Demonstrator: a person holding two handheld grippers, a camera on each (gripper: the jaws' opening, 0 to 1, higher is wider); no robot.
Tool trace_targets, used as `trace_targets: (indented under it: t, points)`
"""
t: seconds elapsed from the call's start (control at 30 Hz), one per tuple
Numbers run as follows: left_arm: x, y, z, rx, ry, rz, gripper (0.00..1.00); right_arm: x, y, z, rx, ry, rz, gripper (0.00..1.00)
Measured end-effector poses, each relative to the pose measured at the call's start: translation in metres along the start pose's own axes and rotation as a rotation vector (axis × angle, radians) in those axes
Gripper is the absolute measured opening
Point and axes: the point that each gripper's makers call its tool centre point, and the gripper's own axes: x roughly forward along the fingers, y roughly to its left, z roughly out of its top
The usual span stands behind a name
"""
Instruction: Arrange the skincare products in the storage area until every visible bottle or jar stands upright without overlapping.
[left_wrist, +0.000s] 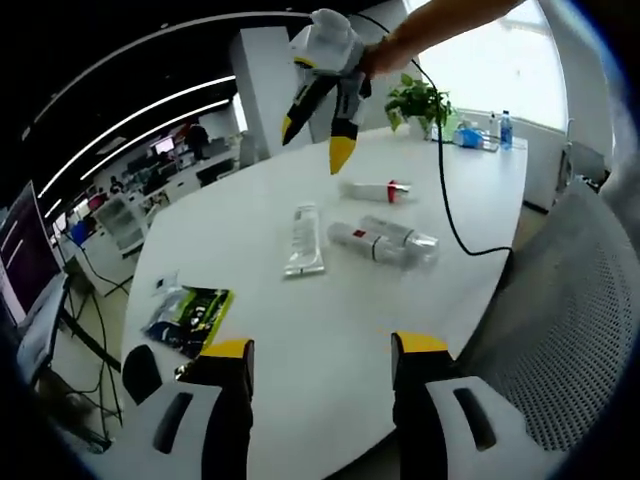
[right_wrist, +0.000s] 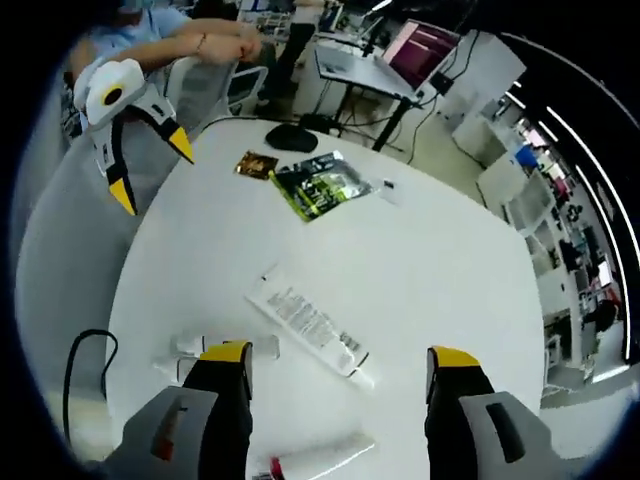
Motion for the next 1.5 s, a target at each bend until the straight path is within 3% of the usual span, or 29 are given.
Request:
trace_targets:
  t: [0.17, 0.27, 0.43, 0.6, 0.77, 1.13, 1.3, 1.4, 1.5]
  points:
    - [0.001, -0.002, -0.003, 0.001, 0.008, 0.000, 0.50, 0.016, -0.007, -0.002, -0.018, 0.021, 0.026, 0.60]
    - [0.002, -0.003, -0.005, 0.000, 0.018, 0.001, 0.50, 0.028, -0.005, -0.005, -0.028, 0.046, 0.065, 0.59]
    - [0.003, -0.003, -0.007, 0.000, 0.026, -0.001, 0.49, 0.050, -0.004, -0.011, -0.130, 0.108, 0.108, 0.57]
    - [0.003, -0.005, -0.007, 0.003, 0.026, -0.002, 0.48, 0.070, 0.003, -0.011, -0.140, 0.127, 0.177, 0.56]
    - [0.005, -0.007, -0.011, 0.015, 0.038, -0.010, 0.47, 0.087, 0.008, -0.022, -0.242, 0.187, 0.218, 0.53]
    - [0.009, -0.007, -0.019, 0.004, 0.055, -0.012, 0.46, 0.111, 0.017, -0.023, -0.333, 0.226, 0.297, 0.49]
    - [0.010, -0.008, -0.021, 0.005, 0.059, -0.014, 0.44, 0.115, 0.029, -0.027, -0.388, 0.250, 0.376, 0.46]
    - [0.010, -0.008, -0.022, 0.000, 0.060, -0.012, 0.44, 0.118, 0.024, -0.023, -0.417, 0.232, 0.381, 0.50]
    - [0.011, -0.008, -0.024, 0.005, 0.064, -0.009, 0.44, 0.115, 0.033, -0.026, -0.434, 0.248, 0.448, 0.41]
